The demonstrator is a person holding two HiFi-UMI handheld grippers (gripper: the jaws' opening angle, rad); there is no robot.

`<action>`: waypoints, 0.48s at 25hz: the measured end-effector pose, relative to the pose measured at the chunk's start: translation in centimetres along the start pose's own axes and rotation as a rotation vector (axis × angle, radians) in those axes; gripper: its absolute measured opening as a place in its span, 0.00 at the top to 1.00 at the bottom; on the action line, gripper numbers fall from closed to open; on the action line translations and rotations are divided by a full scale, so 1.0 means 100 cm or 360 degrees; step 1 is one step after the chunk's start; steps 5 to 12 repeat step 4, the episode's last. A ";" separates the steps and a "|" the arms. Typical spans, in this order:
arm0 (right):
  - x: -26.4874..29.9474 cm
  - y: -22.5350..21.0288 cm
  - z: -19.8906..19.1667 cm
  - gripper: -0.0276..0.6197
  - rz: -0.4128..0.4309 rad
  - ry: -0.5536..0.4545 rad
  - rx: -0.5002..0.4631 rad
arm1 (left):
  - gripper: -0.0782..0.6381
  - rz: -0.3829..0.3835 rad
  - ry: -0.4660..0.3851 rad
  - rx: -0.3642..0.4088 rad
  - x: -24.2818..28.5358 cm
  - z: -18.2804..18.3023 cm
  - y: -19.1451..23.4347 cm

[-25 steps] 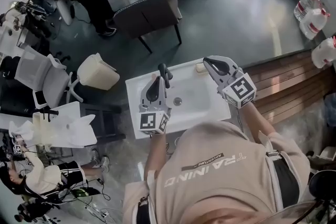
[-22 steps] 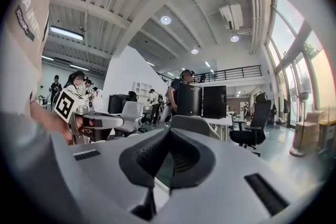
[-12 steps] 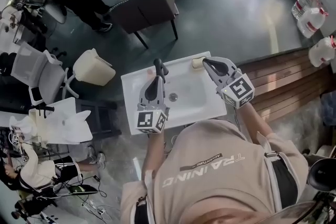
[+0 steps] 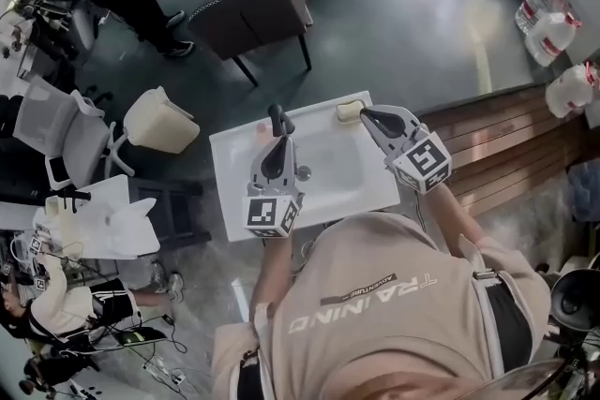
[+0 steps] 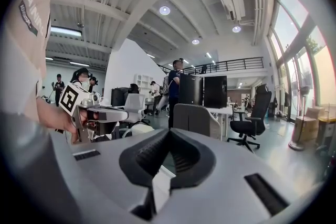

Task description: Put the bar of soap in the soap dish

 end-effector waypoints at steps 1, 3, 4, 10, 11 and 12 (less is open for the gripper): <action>0.001 -0.001 -0.001 0.94 -0.0002 0.0006 -0.0001 | 0.88 -0.0006 0.0003 -0.0003 0.001 -0.001 0.000; 0.001 -0.002 -0.005 0.94 -0.0004 0.0021 0.0004 | 0.88 -0.0017 0.0009 -0.0010 0.003 -0.003 -0.001; 0.002 -0.003 -0.007 0.94 -0.0005 0.0029 0.0007 | 0.88 -0.0022 0.0012 -0.0013 0.005 -0.004 -0.001; 0.002 -0.003 -0.007 0.94 -0.0005 0.0029 0.0007 | 0.88 -0.0022 0.0012 -0.0013 0.005 -0.004 -0.001; 0.002 -0.003 -0.007 0.94 -0.0005 0.0029 0.0007 | 0.88 -0.0022 0.0012 -0.0013 0.005 -0.004 -0.001; 0.002 -0.003 -0.007 0.94 -0.0005 0.0029 0.0007 | 0.88 -0.0022 0.0012 -0.0013 0.005 -0.004 -0.001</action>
Point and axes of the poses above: the fingertips, and each gripper's own axes: x forward along the fingers, y to its left, z out of its top, the point moved 3 cm from there along -x, backward along the fingers, and after that the axes turned 10 degrees about -z, right-handed, at the moved point
